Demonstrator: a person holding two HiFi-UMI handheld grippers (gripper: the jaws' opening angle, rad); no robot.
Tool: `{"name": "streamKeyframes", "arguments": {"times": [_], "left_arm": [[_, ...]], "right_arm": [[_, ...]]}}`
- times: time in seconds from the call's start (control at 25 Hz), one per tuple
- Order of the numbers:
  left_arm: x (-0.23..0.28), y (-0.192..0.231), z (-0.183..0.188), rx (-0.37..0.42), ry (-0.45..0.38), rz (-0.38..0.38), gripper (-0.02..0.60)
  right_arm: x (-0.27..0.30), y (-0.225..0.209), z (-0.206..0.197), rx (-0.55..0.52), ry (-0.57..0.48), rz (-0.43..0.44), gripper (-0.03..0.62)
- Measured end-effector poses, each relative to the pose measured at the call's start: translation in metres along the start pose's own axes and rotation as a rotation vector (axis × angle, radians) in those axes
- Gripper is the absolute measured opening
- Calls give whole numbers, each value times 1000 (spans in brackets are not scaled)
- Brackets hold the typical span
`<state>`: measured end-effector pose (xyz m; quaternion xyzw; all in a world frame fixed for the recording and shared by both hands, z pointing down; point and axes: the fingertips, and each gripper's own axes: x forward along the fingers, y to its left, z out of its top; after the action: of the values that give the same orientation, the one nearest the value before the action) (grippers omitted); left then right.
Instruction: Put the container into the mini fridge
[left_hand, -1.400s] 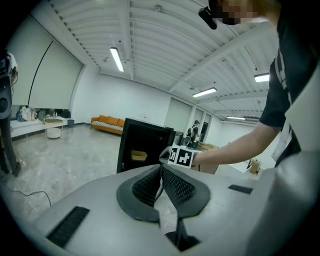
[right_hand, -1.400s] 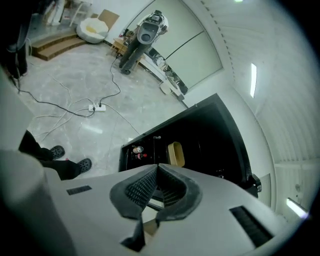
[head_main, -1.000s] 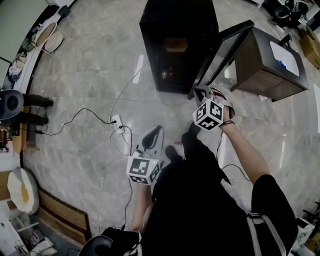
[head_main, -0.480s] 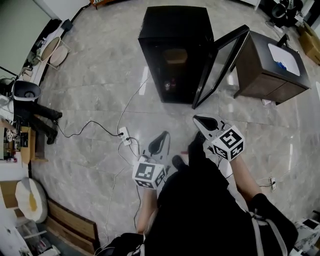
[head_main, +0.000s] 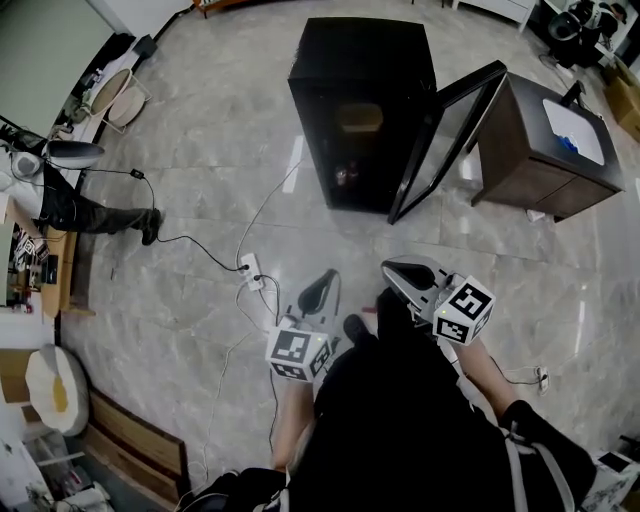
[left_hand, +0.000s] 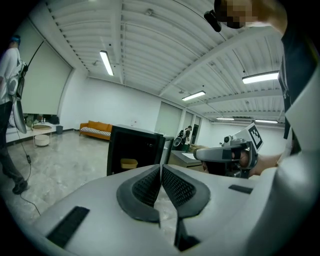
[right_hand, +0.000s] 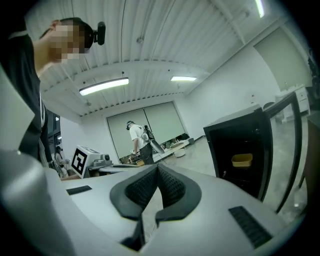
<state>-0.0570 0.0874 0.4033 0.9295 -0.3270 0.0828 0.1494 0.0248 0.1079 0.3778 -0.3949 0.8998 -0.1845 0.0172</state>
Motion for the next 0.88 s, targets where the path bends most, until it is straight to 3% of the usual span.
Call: {"name": "streamKeyframes", "arguments": {"times": [0.2,0.88], "left_arm": [[-5,-3,-3,-6,5,6,41],[1,-17,-7,-3,15,-30,41]], "right_arm": [[-7,-4,5,33,-21,-24,18],[-17,-10,4,-30,13,-77,18]]}}
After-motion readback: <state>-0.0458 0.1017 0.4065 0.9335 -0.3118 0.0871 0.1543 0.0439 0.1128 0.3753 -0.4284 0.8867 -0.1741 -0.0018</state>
